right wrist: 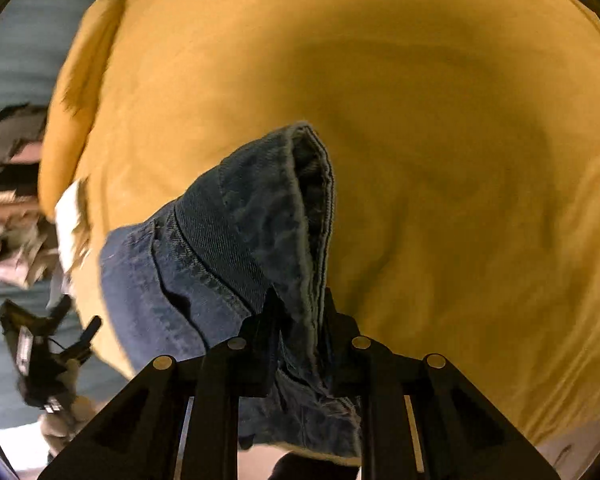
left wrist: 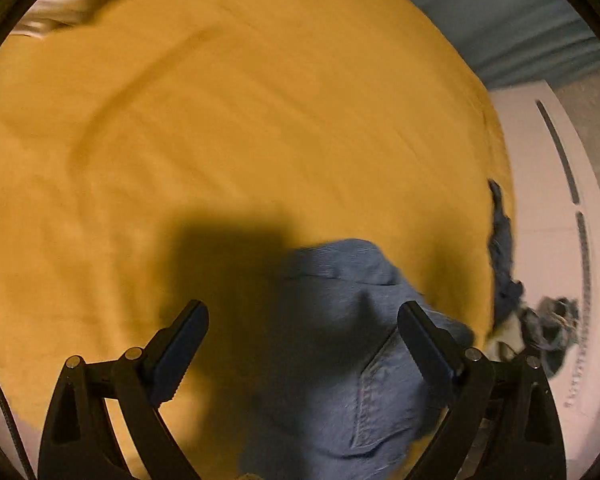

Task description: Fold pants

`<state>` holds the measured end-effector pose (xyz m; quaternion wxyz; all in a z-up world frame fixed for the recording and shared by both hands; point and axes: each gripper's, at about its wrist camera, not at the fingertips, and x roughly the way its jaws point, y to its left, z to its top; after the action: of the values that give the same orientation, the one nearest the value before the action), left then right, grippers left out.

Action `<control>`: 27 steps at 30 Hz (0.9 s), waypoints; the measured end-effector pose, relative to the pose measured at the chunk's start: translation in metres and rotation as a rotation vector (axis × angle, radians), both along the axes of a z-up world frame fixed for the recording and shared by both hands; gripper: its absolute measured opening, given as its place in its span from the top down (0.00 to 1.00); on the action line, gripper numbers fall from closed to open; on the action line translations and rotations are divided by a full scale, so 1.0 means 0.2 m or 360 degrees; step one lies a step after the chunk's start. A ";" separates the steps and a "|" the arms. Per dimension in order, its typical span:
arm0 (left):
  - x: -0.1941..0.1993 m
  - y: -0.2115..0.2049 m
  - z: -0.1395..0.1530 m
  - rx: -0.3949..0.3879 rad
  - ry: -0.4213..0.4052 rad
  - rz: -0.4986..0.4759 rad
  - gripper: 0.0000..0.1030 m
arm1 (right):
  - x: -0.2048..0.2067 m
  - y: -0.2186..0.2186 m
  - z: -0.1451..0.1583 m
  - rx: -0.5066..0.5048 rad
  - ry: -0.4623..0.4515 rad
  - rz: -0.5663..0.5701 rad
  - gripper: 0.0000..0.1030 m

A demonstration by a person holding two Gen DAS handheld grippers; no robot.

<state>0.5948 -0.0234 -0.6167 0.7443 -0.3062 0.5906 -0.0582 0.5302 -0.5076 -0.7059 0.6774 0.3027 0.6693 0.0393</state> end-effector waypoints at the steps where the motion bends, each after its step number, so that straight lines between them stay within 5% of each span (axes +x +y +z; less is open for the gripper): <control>1: 0.06 -0.06 -0.05 -0.0066 0.0037 -0.0040 0.06 | 0.02 -0.01 -0.02 0.0002 0.0000 0.0005 0.81; 6: 0.18 -0.21 -0.32 -0.0253 0.0306 -0.0070 0.10 | 0.07 0.01 -0.10 0.0006 0.0001 0.0097 0.81; 8: 0.23 -0.17 -0.41 -0.0341 0.0322 -0.0002 0.22 | 0.09 0.00 -0.11 0.0002 0.0002 0.0110 0.81; 9: 0.27 -0.14 -0.44 -0.0347 0.0345 0.0000 0.36 | 0.11 0.01 -0.12 -0.0017 -0.0003 0.0128 0.81; 11: 0.32 -0.13 -0.48 -0.0375 0.0378 -0.0022 0.40 | 0.14 0.05 -0.12 -0.0060 -0.0008 0.0177 0.81; 13: 0.38 -0.14 -0.43 -0.0270 0.0339 -0.0124 0.52 | 0.15 0.09 -0.13 -0.0083 0.0011 0.0219 0.81; 16: 0.46 -0.19 -0.30 0.0023 0.0207 -0.0259 0.52 | 0.18 0.10 -0.20 -0.0044 0.0117 0.0253 0.74; 18: 0.45 -0.10 -0.24 -0.0147 0.0170 -0.0125 0.46 | 0.21 0.07 -0.24 -0.0020 0.0216 0.0225 0.54; 19: 0.44 -0.06 -0.23 -0.0210 0.0156 -0.0071 0.33 | 0.22 0.04 -0.25 0.0005 0.0229 0.0211 0.52; 21: 0.33 0.05 -0.16 -0.0298 0.0105 0.0074 0.25 | 0.24 0.02 -0.21 0.0029 0.0221 0.0188 0.42; 24: 0.15 0.09 -0.11 -0.0357 0.0077 0.0097 0.21 | 0.29 0.01 -0.07 -0.0001 0.0156 0.0179 0.34; 27: -0.08 0.00 -0.15 -0.0351 0.0136 -0.0037 0.20 | 0.43 0.17 0.12 -0.0019 0.0043 0.0363 0.32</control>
<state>0.5796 -0.0243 -0.6459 0.6795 -0.3816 0.6153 -0.1184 0.6165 -0.4729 -0.6823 0.6612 0.2209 0.7088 0.1080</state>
